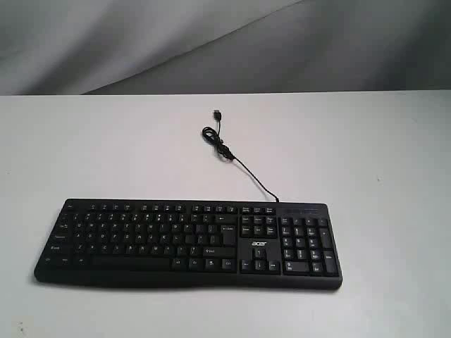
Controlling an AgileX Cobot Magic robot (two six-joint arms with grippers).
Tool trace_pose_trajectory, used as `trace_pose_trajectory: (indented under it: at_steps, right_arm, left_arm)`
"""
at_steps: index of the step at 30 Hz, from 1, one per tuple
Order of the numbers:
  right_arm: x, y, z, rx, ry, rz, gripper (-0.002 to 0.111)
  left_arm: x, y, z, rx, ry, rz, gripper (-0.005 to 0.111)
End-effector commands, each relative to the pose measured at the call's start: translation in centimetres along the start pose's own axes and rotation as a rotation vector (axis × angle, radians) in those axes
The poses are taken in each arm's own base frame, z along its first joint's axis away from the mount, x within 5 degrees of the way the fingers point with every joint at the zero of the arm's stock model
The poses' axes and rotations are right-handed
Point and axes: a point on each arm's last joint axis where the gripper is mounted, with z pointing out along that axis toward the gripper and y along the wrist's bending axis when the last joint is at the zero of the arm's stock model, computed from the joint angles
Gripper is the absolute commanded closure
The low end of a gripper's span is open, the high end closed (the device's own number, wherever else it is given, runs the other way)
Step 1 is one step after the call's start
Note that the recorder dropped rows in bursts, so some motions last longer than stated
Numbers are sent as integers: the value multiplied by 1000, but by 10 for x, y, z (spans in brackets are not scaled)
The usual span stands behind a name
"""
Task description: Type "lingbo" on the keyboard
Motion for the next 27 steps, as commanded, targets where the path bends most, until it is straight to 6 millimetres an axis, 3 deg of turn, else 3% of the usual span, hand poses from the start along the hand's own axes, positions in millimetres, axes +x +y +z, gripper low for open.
trace_pose_trajectory:
  at_steps: [1, 17, 27]
  right_arm:
    - [2, 0, 0, 8, 6, -7, 108]
    - [-3, -1, 0, 18, -41, -43, 108]
    - [-10, -3, 0, 51, -114, -163, 108]
  left_arm:
    - [1, -1, 0, 7, -9, -2, 106]
    - [1, -1, 0, 7, -9, -2, 106]
    - [1, -1, 0, 7, -9, -2, 106]
